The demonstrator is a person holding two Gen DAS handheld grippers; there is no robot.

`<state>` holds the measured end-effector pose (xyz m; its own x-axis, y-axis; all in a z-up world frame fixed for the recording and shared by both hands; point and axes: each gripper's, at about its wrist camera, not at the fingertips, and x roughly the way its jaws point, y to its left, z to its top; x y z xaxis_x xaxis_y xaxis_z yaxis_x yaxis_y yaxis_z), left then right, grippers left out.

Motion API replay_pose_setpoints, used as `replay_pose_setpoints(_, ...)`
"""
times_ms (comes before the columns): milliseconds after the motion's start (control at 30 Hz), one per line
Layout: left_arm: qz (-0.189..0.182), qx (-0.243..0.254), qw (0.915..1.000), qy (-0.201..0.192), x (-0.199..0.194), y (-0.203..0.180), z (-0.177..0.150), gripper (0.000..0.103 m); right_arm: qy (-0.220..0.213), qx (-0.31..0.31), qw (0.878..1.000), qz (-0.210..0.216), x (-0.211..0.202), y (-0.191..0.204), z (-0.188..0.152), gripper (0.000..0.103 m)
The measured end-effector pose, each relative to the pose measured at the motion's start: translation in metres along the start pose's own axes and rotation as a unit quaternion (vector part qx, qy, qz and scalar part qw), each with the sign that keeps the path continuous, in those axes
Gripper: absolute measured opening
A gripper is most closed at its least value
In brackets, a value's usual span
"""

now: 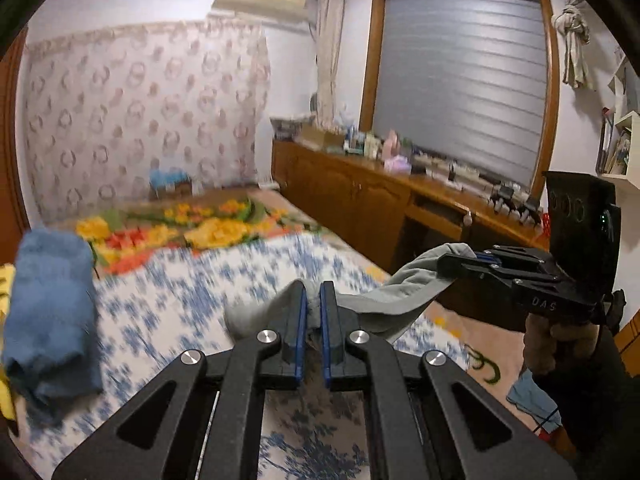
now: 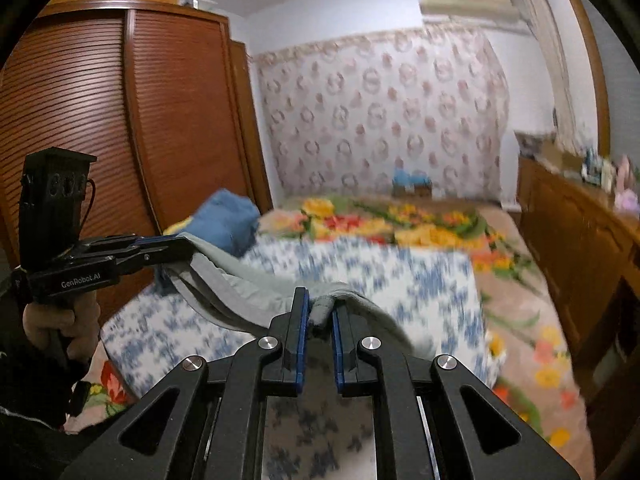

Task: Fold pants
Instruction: 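Lift the hem with both tools toward the collar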

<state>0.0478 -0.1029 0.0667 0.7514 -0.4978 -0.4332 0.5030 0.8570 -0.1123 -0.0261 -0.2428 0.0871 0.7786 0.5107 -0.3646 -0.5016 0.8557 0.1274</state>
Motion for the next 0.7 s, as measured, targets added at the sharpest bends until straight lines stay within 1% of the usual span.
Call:
replay_pose_setpoints(133,0.01,0.008,0.9994,-0.031,-0.021,0.004,0.02,0.007,-0.027,-0.017,0.999,0.01,-0.014,0.008,0.019,0.01)
replay_pose_setpoints(233,0.019,0.011,0.9985,-0.05,-0.031,0.008,0.027,0.007,-0.044,-0.033,0.998,0.016,-0.019,0.017,0.03,0.01)
replay_pose_setpoints(300,0.024,0.005,0.9982,-0.055,-0.032,0.015,0.026,0.007,-0.046,-0.041,0.998,0.022,-0.013,0.02,0.034,0.01)
replay_pose_setpoints(367,0.029,-0.004,0.9981,-0.055,-0.029,0.024,0.024,0.007,-0.038,-0.04,0.998,0.029,-0.001,0.018,0.035,0.01)
replay_pose_setpoints(433,0.035,-0.012,0.9982,-0.048,-0.02,0.035,0.02,0.007,-0.026,-0.04,0.998,0.033,0.018,0.007,0.031,0.01)
replay_pose_setpoints(500,0.045,-0.015,0.9981,-0.038,-0.008,0.047,0.019,0.007,-0.015,-0.046,0.998,0.034,0.034,-0.003,0.034,0.01)
replay_pose_setpoints(567,0.058,-0.016,0.9977,-0.03,0.003,0.057,0.02,0.007,-0.005,-0.051,0.998,0.034,0.054,-0.011,0.043,0.01)
replay_pose_setpoints(600,0.071,-0.008,0.9971,-0.026,0.011,0.062,0.022,0.007,-0.001,-0.055,0.998,0.032,0.065,-0.014,0.049,0.01)
replay_pose_setpoints(633,0.082,0.001,0.9964,-0.023,0.018,0.067,0.025,0.007,0.003,-0.06,0.998,0.03,0.075,-0.016,0.058,0.01)
replay_pose_setpoints(700,0.092,0.002,0.9955,-0.02,0.025,0.077,0.032,0.007,0.011,-0.061,0.998,0.029,0.094,-0.018,0.077,0.01)
